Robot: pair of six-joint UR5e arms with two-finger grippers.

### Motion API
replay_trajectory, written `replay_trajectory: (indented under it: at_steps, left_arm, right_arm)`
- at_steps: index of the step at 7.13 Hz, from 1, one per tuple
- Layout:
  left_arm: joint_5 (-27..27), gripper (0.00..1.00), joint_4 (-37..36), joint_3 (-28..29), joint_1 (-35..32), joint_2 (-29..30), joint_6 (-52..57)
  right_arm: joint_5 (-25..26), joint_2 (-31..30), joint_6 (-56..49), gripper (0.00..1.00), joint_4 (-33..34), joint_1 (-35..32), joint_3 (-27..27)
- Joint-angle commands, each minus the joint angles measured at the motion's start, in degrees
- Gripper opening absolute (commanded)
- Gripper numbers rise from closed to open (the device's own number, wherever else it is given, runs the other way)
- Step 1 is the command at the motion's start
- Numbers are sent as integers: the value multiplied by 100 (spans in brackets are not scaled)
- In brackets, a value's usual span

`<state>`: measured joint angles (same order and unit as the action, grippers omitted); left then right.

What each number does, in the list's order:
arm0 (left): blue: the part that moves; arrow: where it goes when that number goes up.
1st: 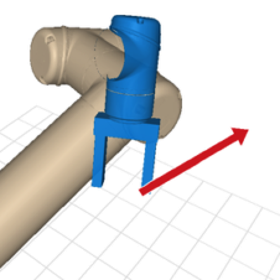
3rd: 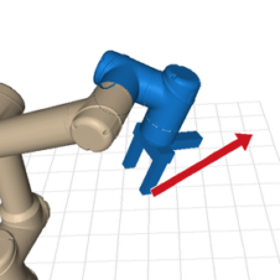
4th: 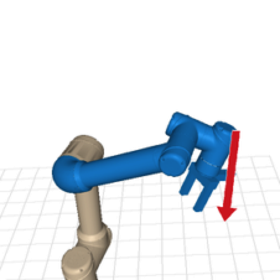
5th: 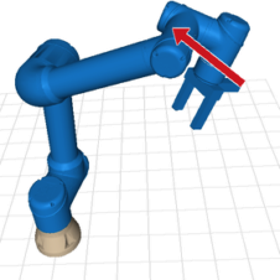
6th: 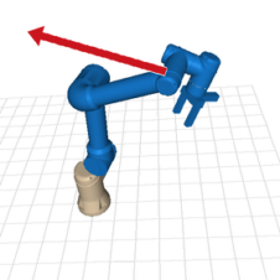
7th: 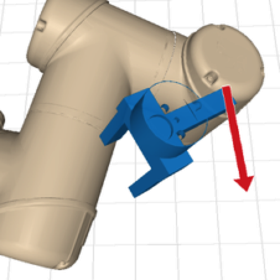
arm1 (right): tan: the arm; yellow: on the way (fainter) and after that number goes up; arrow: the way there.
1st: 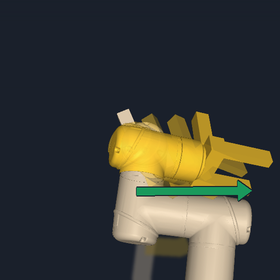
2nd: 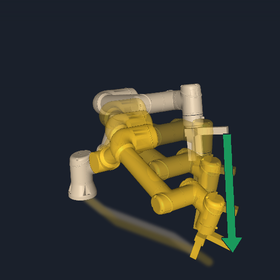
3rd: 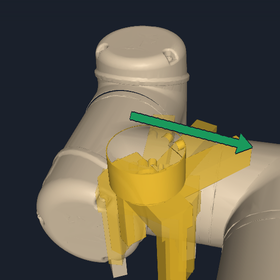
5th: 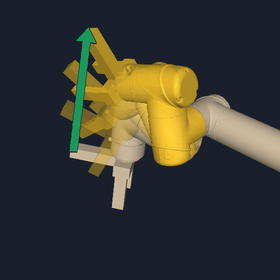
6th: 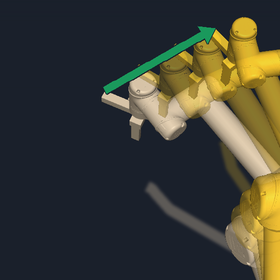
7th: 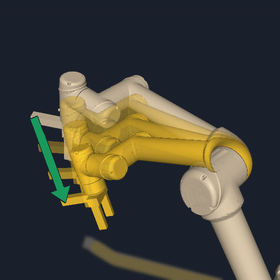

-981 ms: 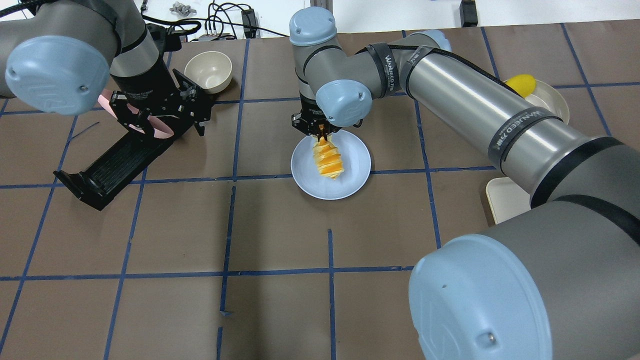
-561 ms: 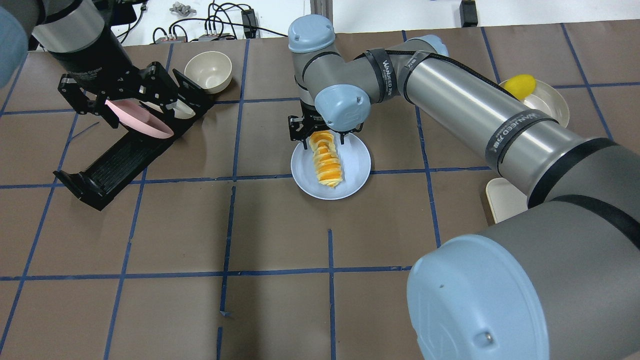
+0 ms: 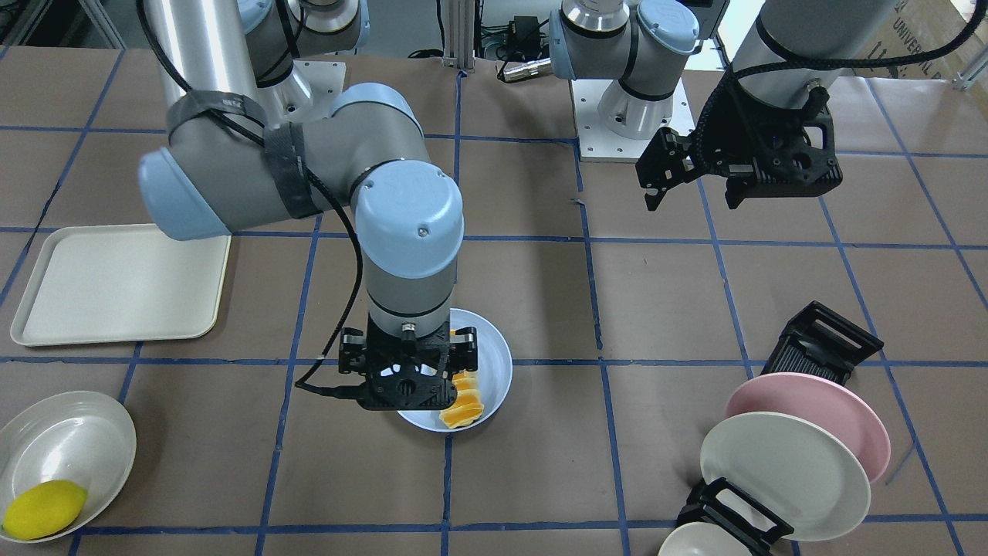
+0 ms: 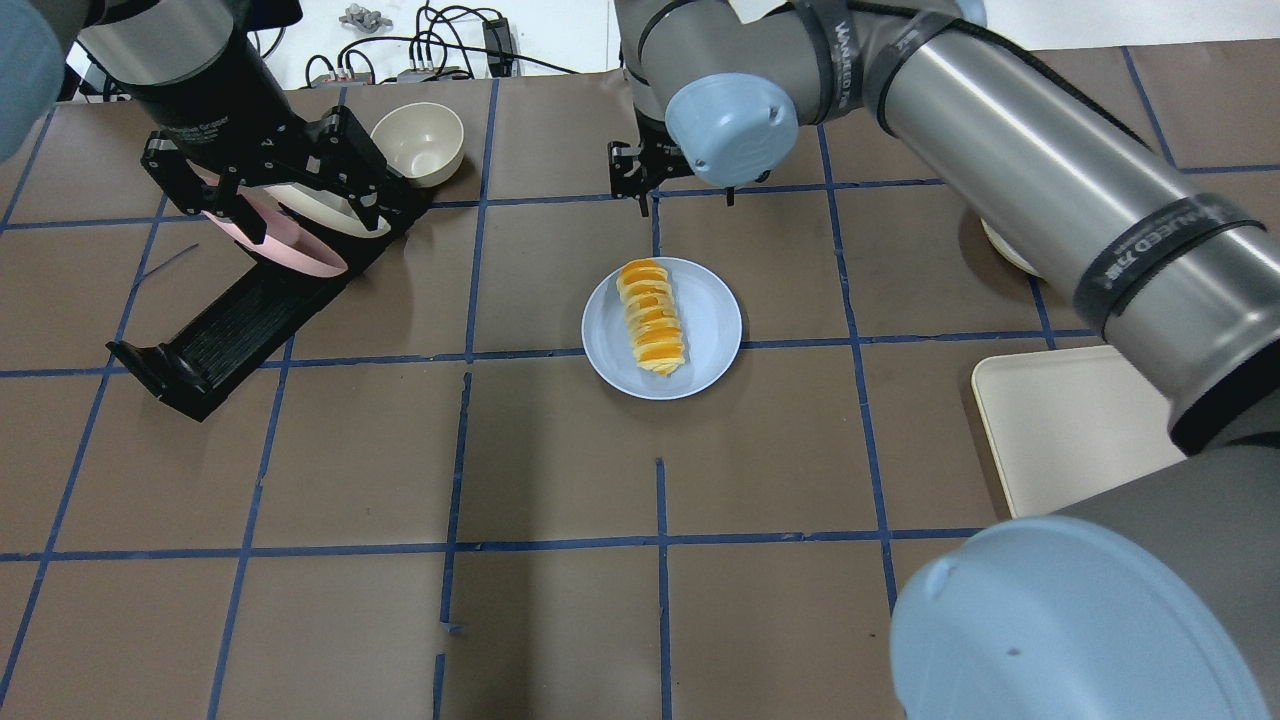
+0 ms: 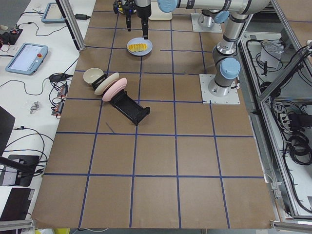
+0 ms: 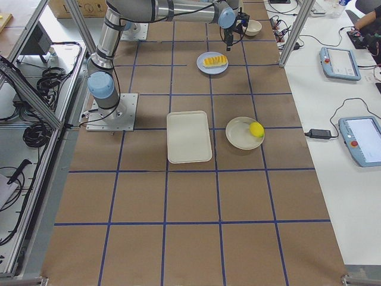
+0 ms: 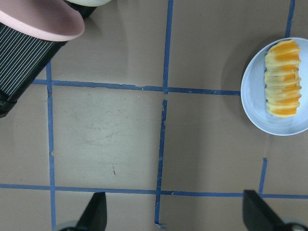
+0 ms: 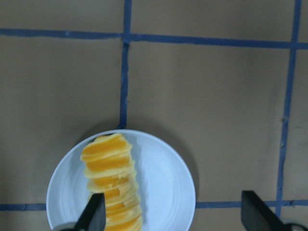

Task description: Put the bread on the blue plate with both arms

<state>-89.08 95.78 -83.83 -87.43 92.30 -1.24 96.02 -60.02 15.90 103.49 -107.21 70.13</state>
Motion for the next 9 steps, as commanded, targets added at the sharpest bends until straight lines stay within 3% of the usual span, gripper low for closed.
replay_trajectory:
  at_steps: [1, 2, 3, 5, 7, 9]
  left_arm:
    - [-48, 100, 133, 130, -11, -106, 1]
    - [4, 100, 143, 122, -11, -133, 10]
    - [14, 100, 134, 139, -2, -142, 10]
    - [23, 100, 143, 139, 6, -160, 10]
    - [14, 100, 151, 131, -2, -169, 1]
    - [14, 100, 151, 130, -11, -160, -17]
  right_arm:
    - [607, -334, 2, 100, -592, 610, -560]
    - [445, -683, -112, 100, -898, 796, -553]
    - [148, -1130, -130, 100, -1936, 867, -623]
    - [207, -1537, -531, 98, -2122, 965, -546]
    - [-424, -2011, -938, 95, -2289, 991, -186]
    - [-523, -2250, -1229, 95, -2386, 991, 139]
